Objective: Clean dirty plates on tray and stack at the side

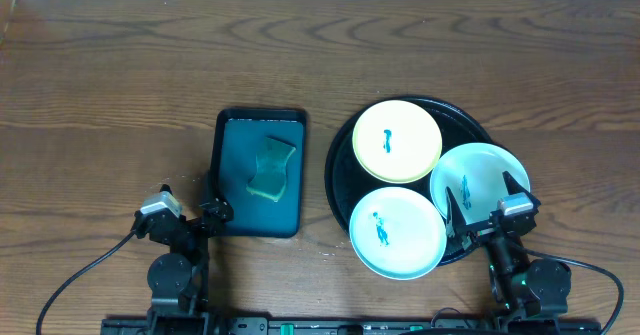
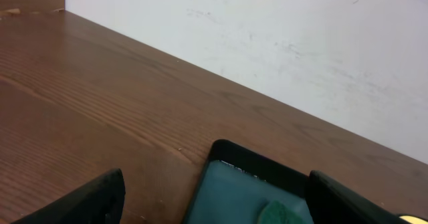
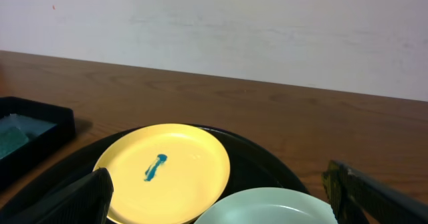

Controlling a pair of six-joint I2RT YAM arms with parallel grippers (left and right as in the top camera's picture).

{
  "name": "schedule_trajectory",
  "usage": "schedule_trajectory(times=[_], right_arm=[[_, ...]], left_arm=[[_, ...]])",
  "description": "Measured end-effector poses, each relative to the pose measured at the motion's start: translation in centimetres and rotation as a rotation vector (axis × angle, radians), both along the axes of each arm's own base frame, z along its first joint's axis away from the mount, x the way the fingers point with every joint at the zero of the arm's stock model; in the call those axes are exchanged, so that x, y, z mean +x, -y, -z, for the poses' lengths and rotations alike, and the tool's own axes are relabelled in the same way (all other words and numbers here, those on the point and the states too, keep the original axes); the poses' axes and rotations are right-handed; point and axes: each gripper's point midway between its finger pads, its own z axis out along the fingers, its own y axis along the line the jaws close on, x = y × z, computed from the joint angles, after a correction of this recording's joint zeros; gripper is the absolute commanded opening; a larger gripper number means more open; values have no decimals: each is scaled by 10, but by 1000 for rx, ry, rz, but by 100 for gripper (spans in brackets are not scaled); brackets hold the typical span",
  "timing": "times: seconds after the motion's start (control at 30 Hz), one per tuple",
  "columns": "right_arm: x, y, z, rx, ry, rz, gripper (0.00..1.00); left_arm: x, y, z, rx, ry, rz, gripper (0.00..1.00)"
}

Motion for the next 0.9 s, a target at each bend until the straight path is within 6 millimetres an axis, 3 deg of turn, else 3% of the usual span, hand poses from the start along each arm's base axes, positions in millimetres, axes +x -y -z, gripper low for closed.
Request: schedule_trajectory(times=[0.9], right_arm=[[0, 0, 0, 0, 0, 0, 99]], left_arm=[[0, 0, 3, 1, -11, 0, 86]])
